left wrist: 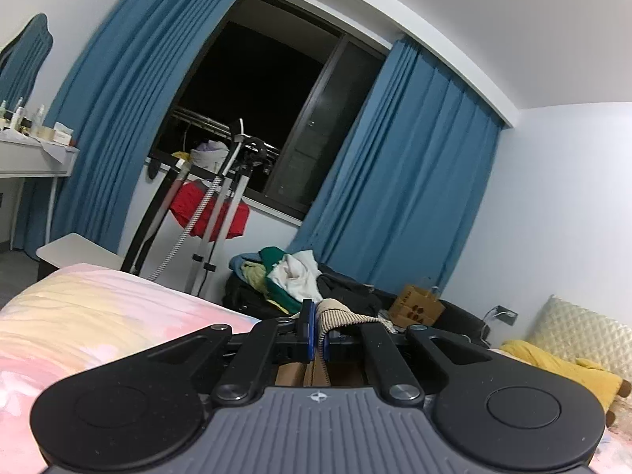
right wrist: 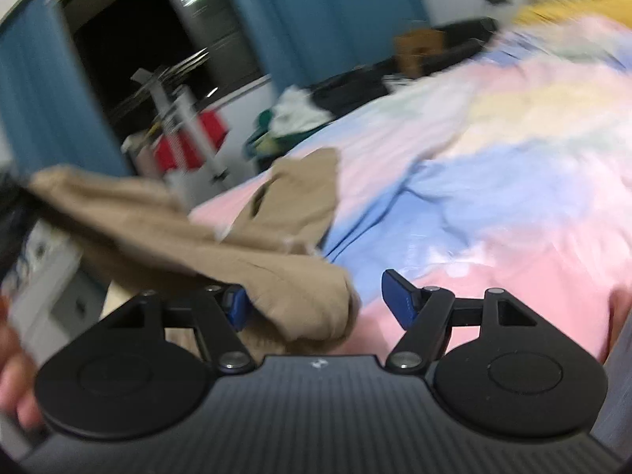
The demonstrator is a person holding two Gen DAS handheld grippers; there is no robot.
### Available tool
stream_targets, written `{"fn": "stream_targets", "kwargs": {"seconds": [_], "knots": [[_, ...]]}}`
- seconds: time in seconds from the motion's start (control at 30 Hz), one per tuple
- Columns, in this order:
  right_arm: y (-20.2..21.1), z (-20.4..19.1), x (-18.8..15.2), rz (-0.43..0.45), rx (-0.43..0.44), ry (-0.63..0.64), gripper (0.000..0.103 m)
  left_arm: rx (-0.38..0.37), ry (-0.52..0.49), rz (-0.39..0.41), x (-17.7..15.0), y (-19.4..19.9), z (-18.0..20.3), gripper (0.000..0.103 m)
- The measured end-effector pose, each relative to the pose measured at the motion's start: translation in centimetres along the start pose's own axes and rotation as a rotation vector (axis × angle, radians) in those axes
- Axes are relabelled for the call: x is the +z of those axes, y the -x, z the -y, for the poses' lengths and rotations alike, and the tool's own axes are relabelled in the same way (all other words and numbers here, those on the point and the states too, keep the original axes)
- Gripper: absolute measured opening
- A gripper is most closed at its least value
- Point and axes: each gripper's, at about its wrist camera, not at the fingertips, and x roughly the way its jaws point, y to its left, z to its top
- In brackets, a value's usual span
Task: Fold clothes
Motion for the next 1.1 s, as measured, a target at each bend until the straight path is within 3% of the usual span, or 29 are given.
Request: {"fn": "stream_targets", "kwargs": {"seconds": [0.1,0.37,0.57,0.6,0.63,0.73,0.9,1.1], "knots": [[-0.5,1.3,0.0,-0.001,-0.071,-0.08,0.071,0.011,0.013,0.008,-0.1,0.4,0.0,0.004],[-0.4,5.9,0.3,-0.083,-0.042,-0.225,0.071,-0.007,-0.047,0.004,-1.2,0.7,1.6,0.005],[-2.0,5.1,0.3,-0.087,0.012,-0.145,0.064,0.012,-0.068,0.008,-1.8,0.6,2.1,0.005],[-2.3,5.0,0.4,-0.081,0.021,-0.124,0.05,0.029,-0.055,0.003,-1.9,0.5,1.9,0.006],[-2.7,4.9,0.3,-0.073,0.029,-0.102,0.03,0.046,-0.042,-0.002,-2.0,0.4,1.7,0.007],[-2.9,4.7,0.6,-0.036,0.04,-0.067,0.012,0.095,-0.001,-0.007,-2.8,0.3,1.2,0.005],[-0.5,2.8,5.6,0.08,0.114,-0.015,0.011,0.138,0.096,0.068,-0.3,1.5,1.3,0.003],[6.8,-2.7,18.5,0.345,0.298,0.132,0.011,0.107,0.002,0.257,10.1,4.5,7.4,0.003]]}}
